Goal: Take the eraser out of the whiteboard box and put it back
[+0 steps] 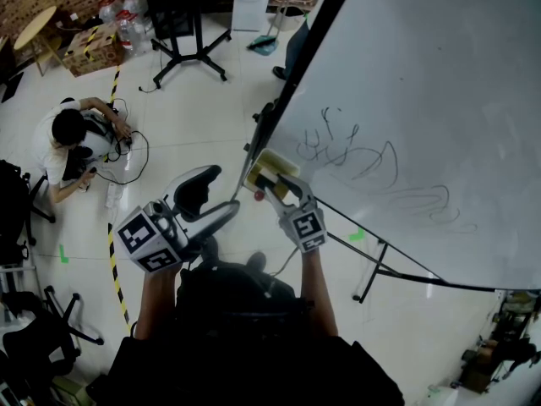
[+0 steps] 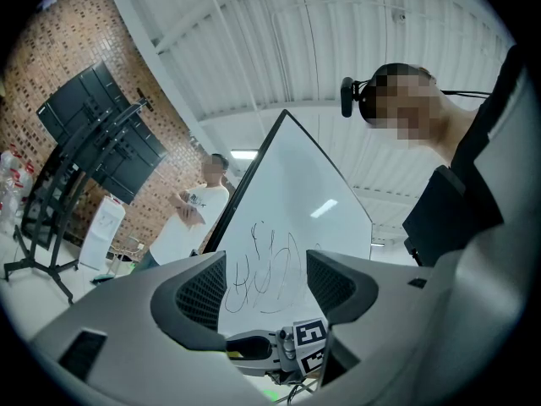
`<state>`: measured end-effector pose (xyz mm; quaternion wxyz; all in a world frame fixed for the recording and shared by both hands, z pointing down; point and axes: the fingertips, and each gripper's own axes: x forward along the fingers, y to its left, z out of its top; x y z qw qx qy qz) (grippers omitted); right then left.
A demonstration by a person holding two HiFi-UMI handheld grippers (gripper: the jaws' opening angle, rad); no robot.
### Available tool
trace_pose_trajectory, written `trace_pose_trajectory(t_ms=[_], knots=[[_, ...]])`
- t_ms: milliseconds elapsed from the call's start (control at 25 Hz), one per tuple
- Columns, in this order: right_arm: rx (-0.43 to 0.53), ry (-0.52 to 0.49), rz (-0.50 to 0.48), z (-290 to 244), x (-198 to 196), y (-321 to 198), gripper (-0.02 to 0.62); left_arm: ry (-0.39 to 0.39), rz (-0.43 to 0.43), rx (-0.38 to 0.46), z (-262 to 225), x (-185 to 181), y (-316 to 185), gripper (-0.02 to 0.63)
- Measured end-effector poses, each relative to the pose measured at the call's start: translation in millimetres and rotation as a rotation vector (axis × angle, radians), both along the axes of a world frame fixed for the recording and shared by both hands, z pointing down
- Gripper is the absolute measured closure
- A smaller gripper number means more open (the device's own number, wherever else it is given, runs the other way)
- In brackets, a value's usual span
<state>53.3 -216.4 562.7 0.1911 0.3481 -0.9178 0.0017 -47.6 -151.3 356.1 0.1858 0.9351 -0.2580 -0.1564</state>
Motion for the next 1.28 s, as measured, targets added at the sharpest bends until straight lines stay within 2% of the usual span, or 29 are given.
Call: trace_pose_trajectory(t_ms=[80, 160, 640, 960, 1080, 1280], knots=[[0.001, 0.004, 0.007, -0.1, 0.9, -0.5, 0.422, 0.000, 0.001, 0.000, 0.2, 0.7, 0.0, 0.314], [0.003, 0.012, 0.019, -1.2, 3.6, -1.3, 0.391, 0.001, 0.000, 0.001, -0.3, 0.7, 0.2, 0.314], [0.044, -0.050, 0.045, -36.1, 14.4, 0.4, 0.390, -0.014, 0.015, 0.005, -3.0, 9.2, 2.6, 0.314], [0.085, -0.264, 0.069, -94.9, 35.9, 8.0, 0.391, -0.042, 0.039, 0.006, -6.0, 30.9, 11.0, 0.314], [0.114, -0.344, 0.066, -117.3, 50.1, 15.0, 0.433, -0.054, 0.040, 0.000, -5.7, 40.4, 16.4, 0.313], [0.161, -0.438, 0.033, -148.2, 71.1, 34.8, 0.459, -0.067, 0.031, -0.015, -6.4, 56.9, 28.4, 0.313]])
